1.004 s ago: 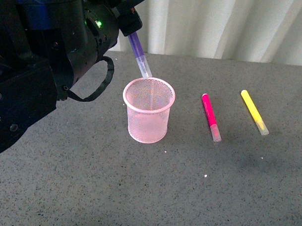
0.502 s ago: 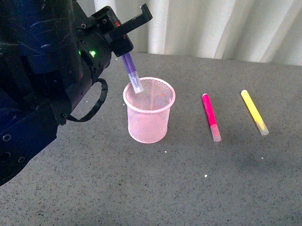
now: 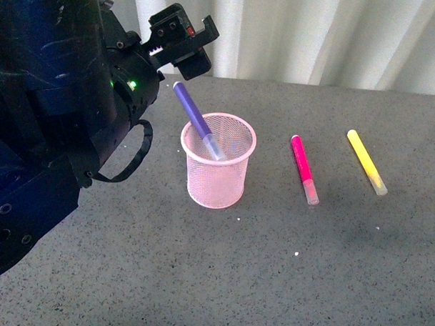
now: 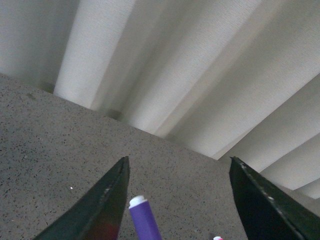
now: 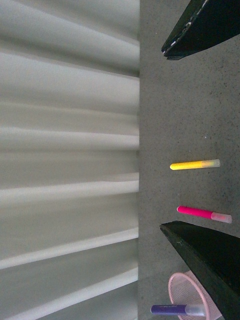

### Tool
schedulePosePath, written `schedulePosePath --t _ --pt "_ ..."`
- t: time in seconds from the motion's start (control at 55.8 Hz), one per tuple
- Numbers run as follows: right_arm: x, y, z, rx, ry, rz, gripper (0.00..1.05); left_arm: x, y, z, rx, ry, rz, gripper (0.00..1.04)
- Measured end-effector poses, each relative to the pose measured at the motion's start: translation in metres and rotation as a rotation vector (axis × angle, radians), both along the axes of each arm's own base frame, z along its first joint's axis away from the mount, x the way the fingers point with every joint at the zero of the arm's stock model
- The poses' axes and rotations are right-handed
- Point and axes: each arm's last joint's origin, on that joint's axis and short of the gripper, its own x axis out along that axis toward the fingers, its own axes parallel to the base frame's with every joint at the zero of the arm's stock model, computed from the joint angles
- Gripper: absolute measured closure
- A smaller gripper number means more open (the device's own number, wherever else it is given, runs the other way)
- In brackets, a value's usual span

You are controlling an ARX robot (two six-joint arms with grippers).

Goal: Insert purple and pink pens into pink cup

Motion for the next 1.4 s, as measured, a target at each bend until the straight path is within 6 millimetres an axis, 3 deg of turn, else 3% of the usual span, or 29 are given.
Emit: schedulePosePath --t 0.179,0.377,0.556,0.753,0.933,1.04,1.202,1.273,1.345,1.399 --pt "0.000 0.000 0.000 0.000 0.000 0.000 0.07 -0.002 0.004 -0.001 0.006 0.020 -0.016 0.06" --pt "0.000 0.000 0.000 0.000 0.000 0.000 0.07 -0.001 0.016 0.016 -0.010 -0.007 -0.013 0.07" --pt "0.000 0.000 0.000 0.000 0.000 0.000 0.07 -0.003 0.019 0.018 -0.003 0.009 -0.021 0.07" --pt "0.000 0.000 0.000 0.000 0.000 0.000 0.07 -0.015 0.026 0.028 0.024 0.137 -0.149 0.07" --pt "0.000 0.000 0.000 0.000 0.000 0.000 0.07 -0.043 0.064 0.065 0.039 0.207 -0.291 0.07" --pt "0.000 0.000 0.000 0.000 0.000 0.000 0.07 -0.071 0.107 0.095 0.036 0.224 -0.321 0.07" --pt "0.000 0.000 0.000 0.000 0.000 0.000 0.07 -0.111 0.159 0.120 0.055 0.212 -0.263 0.07" --pt "0.000 0.000 0.000 0.000 0.000 0.000 0.07 -0.126 0.177 0.117 0.061 0.223 -0.205 0.08" --pt "0.000 0.000 0.000 0.000 0.000 0.000 0.07 -0.140 0.186 0.096 0.307 0.055 0.055 0.26" --pt "0.000 0.000 0.000 0.000 0.000 0.000 0.07 -0.154 0.184 0.087 0.409 -0.018 0.115 0.38"
